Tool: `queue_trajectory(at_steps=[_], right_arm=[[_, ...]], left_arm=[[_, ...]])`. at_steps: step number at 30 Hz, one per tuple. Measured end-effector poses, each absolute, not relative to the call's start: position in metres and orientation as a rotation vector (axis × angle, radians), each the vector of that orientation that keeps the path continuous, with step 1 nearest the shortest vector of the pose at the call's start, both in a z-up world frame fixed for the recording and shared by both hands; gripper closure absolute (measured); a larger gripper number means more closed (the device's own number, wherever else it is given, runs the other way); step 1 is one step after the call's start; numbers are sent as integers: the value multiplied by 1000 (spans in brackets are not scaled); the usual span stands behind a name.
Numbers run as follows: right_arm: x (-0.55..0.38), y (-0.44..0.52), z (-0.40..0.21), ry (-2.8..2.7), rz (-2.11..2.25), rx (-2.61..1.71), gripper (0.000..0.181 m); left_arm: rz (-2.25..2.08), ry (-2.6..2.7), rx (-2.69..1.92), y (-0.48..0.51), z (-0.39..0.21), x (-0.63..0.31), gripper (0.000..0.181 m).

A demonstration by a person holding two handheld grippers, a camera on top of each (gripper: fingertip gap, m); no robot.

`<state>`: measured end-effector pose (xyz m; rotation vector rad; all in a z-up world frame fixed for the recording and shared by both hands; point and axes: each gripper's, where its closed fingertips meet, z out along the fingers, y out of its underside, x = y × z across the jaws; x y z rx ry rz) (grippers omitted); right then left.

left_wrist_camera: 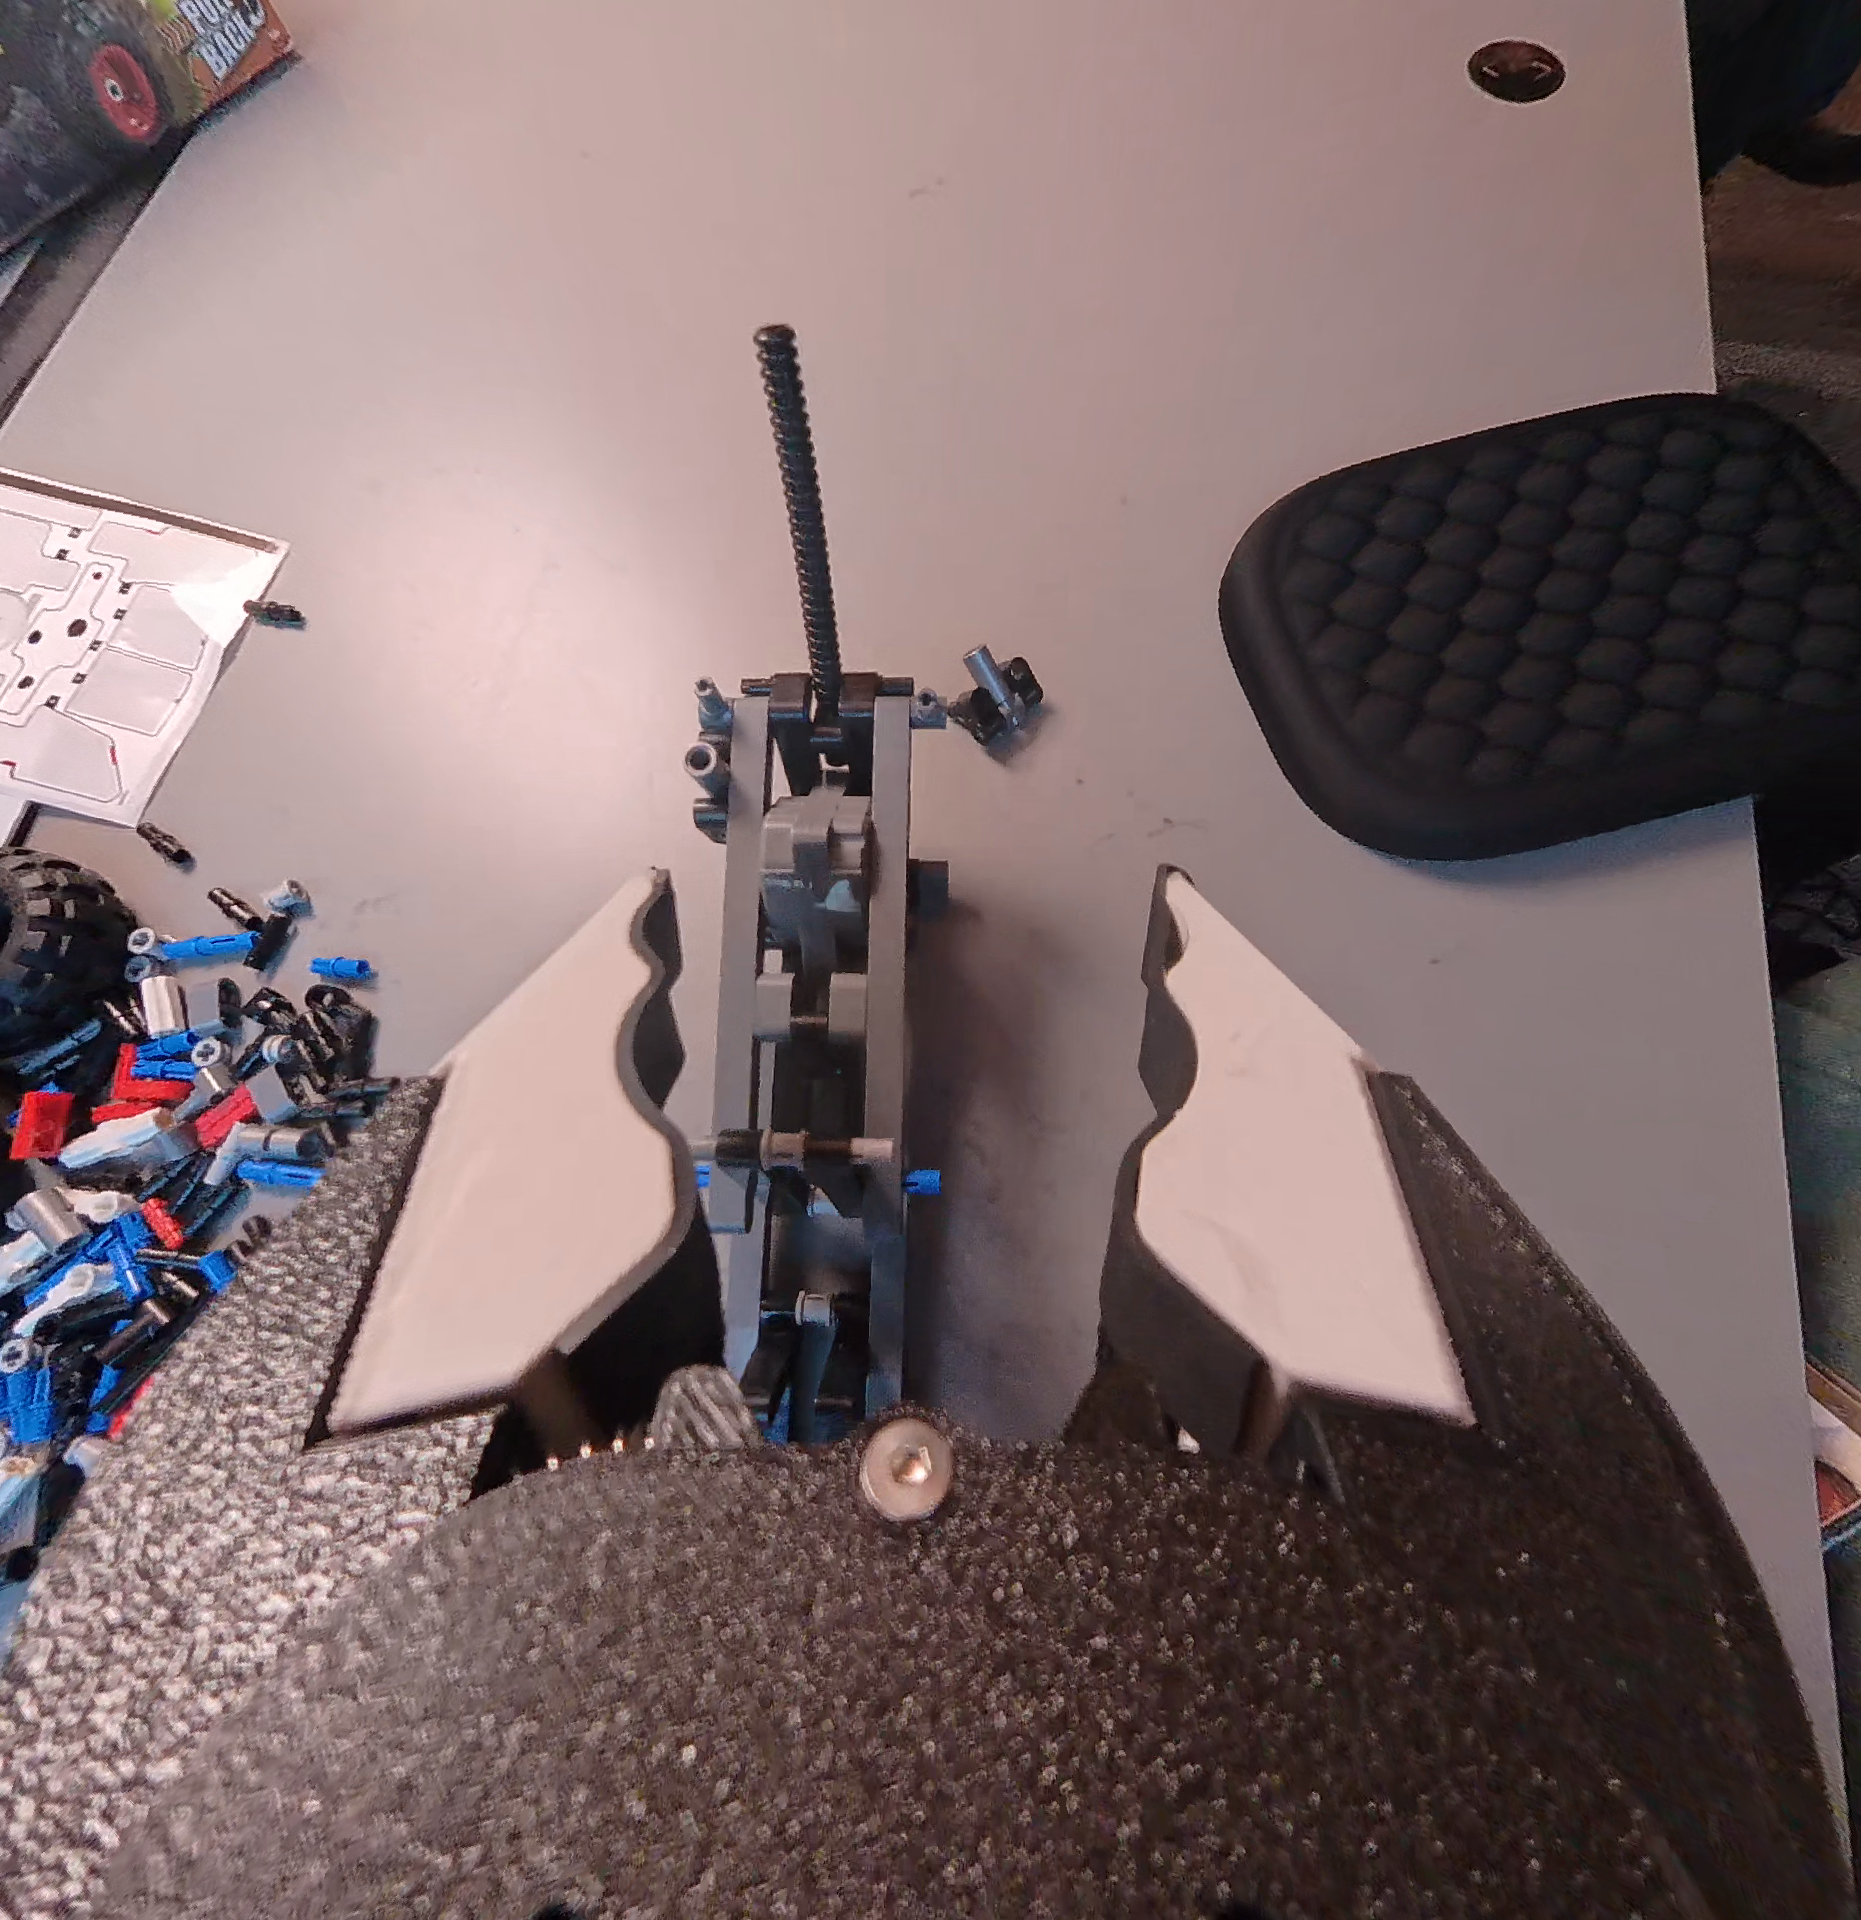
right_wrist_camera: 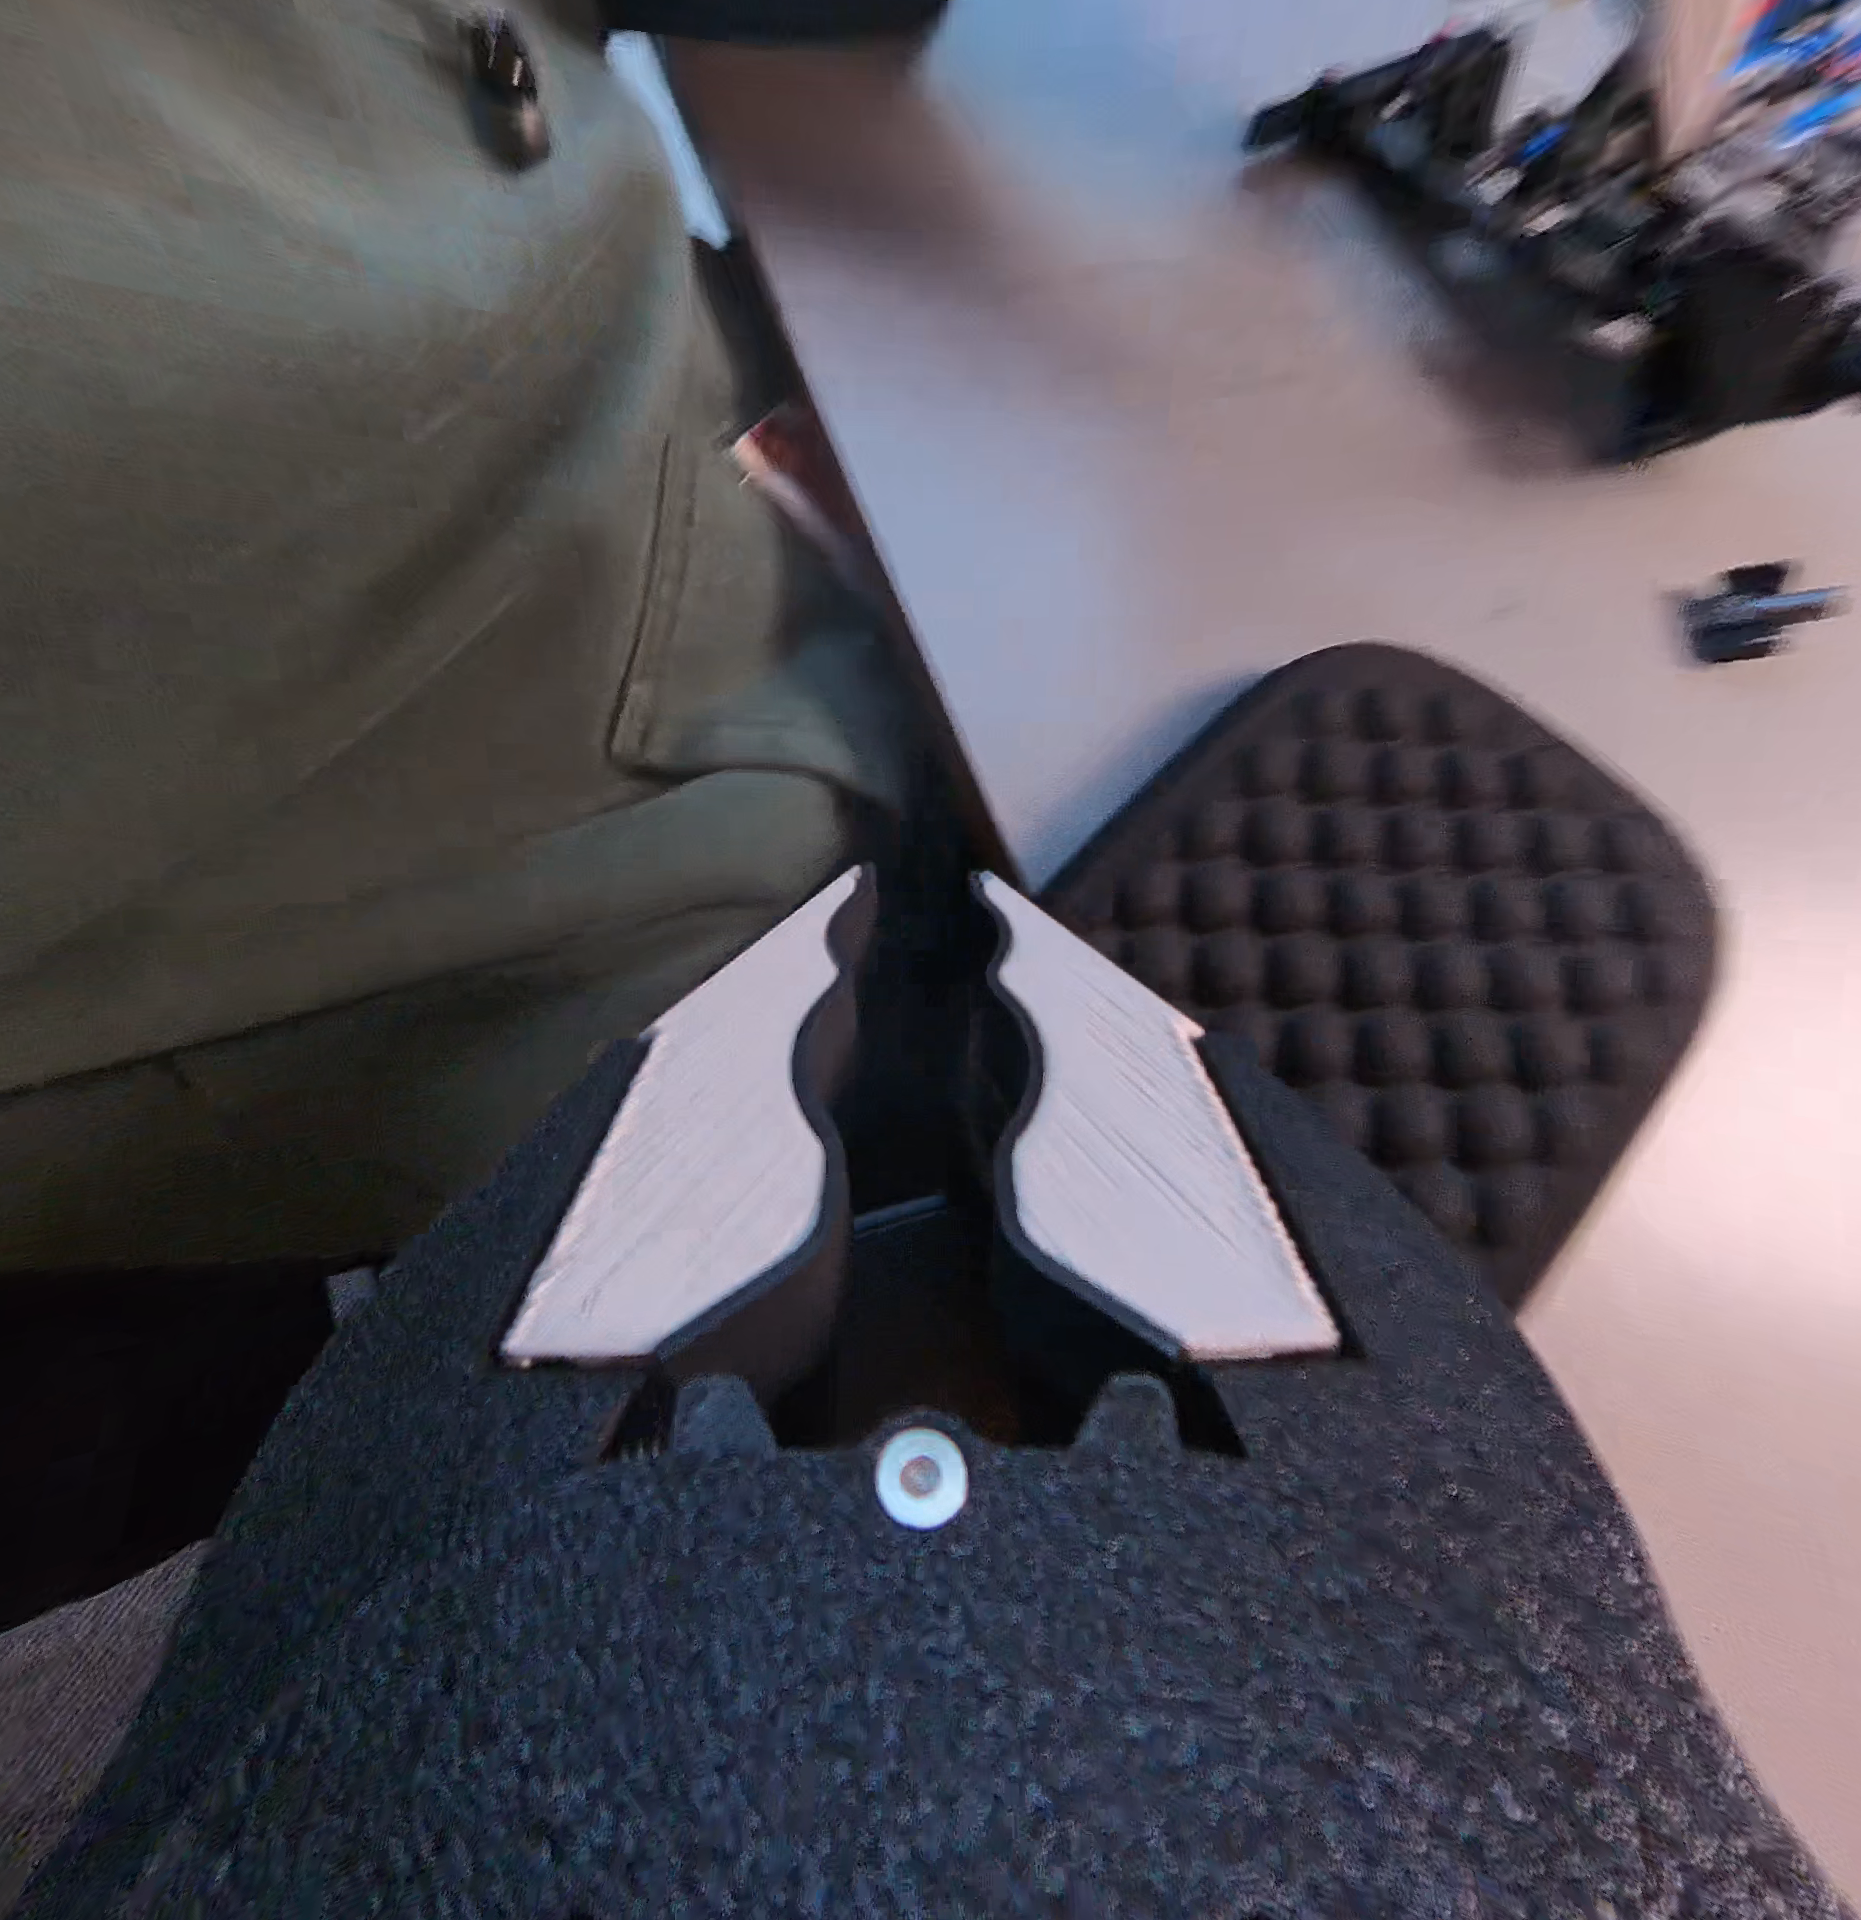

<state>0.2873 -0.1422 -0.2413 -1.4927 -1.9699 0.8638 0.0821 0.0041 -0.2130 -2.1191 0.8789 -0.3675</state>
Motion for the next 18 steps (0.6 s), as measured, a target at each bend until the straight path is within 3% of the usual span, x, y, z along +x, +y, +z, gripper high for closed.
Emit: queue_trajectory(at_steps=[2, 4, 8, 12, 18], right_arm=[[282, -155, -270, -2016, 803, -1510, 166], [275, -147, -269, -1939, 674, -1422, 181], [271, -155, -270, -1941, 608, -1418, 169], [272, -169, -264, -1949, 634, -1422, 174], [273, -183, -302, -1952, 622, -1562, 171]], left_arm=[[-377, 878, -2121, 1, -216, 82, 92], [-382, 878, -2123, -2, -220, 81, 92], [-392, 882, -2132, -6, -226, 80, 92], [-383, 893, -2122, -8, -224, 78, 92], [-439, 893, -2081, -19, -214, 83, 93]])
